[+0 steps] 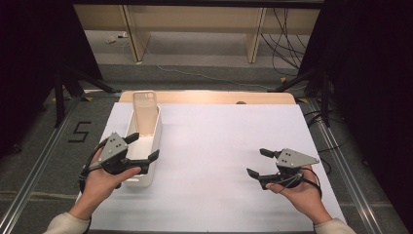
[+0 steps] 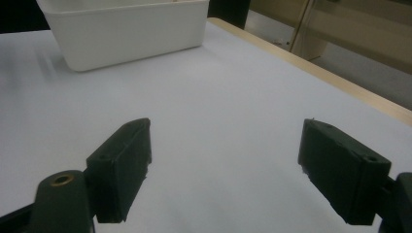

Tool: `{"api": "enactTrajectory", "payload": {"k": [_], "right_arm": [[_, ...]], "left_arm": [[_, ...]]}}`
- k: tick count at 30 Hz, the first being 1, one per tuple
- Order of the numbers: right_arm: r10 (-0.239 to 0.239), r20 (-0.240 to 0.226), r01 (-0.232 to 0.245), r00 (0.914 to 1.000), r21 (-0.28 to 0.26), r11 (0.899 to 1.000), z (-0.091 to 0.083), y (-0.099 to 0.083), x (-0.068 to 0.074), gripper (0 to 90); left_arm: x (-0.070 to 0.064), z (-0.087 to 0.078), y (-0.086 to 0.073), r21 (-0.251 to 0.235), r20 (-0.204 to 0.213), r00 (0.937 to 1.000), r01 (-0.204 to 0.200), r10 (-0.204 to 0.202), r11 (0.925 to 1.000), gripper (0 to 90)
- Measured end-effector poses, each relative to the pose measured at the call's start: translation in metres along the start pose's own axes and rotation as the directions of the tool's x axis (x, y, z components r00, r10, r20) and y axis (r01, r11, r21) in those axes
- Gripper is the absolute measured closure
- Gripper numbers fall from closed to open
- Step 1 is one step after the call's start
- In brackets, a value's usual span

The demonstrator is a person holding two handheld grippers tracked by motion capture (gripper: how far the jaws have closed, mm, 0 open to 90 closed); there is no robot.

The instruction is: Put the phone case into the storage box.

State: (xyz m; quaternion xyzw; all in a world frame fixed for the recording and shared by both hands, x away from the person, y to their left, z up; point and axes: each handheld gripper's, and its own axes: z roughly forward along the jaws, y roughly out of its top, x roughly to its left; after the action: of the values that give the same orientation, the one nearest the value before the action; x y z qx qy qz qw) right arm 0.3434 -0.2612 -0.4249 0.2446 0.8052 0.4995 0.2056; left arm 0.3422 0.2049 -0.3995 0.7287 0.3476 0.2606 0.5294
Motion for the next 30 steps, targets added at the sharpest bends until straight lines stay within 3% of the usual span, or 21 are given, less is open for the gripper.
{"api": "enactTrajectory", "payload": {"k": [30], "right_arm": [[0.001,0.001,-0.001,1.0,-0.004,1.0,0.0001,0.0002,-0.0002,20.8]], "left_arm": [[-0.0092,-0.002,-0.0093,-0.002,0.014,0.9999,-0.006,0.006,1.0,11.1]]}}
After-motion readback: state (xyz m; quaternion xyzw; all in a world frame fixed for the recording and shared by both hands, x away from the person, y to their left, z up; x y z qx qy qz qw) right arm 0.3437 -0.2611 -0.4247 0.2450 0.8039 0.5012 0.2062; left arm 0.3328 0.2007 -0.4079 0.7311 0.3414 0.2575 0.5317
